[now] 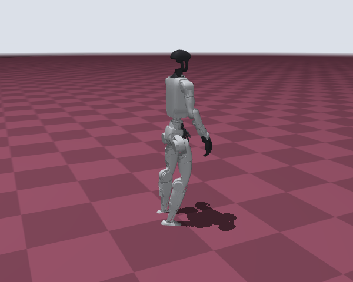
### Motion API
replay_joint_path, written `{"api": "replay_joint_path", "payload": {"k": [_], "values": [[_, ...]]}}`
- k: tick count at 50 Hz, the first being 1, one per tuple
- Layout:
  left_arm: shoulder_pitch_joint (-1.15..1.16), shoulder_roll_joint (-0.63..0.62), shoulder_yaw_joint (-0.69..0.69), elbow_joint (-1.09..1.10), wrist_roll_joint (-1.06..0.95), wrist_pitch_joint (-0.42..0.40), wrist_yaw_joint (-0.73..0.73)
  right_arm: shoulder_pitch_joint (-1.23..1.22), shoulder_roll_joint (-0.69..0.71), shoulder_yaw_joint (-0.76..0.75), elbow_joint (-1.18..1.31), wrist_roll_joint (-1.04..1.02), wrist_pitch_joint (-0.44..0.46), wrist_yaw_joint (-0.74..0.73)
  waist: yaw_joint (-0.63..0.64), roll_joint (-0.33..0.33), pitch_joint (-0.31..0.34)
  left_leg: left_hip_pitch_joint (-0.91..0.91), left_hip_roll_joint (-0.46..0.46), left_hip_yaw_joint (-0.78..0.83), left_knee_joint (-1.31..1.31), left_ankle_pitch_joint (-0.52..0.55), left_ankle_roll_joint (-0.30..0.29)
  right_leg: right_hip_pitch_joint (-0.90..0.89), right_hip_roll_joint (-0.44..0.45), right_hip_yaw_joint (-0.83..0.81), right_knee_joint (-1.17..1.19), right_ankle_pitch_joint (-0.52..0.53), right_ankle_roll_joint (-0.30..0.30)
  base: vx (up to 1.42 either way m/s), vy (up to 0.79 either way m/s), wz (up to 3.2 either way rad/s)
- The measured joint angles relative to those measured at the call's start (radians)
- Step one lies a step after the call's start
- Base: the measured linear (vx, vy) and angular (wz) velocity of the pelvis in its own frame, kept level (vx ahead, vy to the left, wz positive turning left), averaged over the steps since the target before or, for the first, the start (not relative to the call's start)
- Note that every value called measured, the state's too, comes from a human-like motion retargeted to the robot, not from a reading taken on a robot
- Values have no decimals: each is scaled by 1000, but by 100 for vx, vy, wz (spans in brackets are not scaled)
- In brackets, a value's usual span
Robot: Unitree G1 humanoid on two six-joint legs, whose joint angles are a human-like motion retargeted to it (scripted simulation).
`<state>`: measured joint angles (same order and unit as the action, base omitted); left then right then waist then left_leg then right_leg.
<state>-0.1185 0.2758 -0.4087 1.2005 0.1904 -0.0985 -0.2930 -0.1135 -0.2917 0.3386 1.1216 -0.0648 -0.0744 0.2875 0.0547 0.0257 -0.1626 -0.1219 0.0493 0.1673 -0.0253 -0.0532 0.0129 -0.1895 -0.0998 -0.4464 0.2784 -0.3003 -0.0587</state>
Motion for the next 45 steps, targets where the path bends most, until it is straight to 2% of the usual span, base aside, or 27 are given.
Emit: {"api": "replay_joint_path", "payload": {"k": [17,45], "values": [[-5,-10,-54,57,52,-17,-34,10,10,32,79,-18,-4,3,40,-35,-32,-54,-28,-74,-4,32,-11,-58,-50,-38,96,-39,-5,0,1,24],[-22,-6,-101,62,23,-36,-24,18,15,62,79,12,-13,-31,38,-7,-61,-100,-8,-133,-5,63,-38,-30,-2,-71,-17,9,-16,0,0,5]]}}
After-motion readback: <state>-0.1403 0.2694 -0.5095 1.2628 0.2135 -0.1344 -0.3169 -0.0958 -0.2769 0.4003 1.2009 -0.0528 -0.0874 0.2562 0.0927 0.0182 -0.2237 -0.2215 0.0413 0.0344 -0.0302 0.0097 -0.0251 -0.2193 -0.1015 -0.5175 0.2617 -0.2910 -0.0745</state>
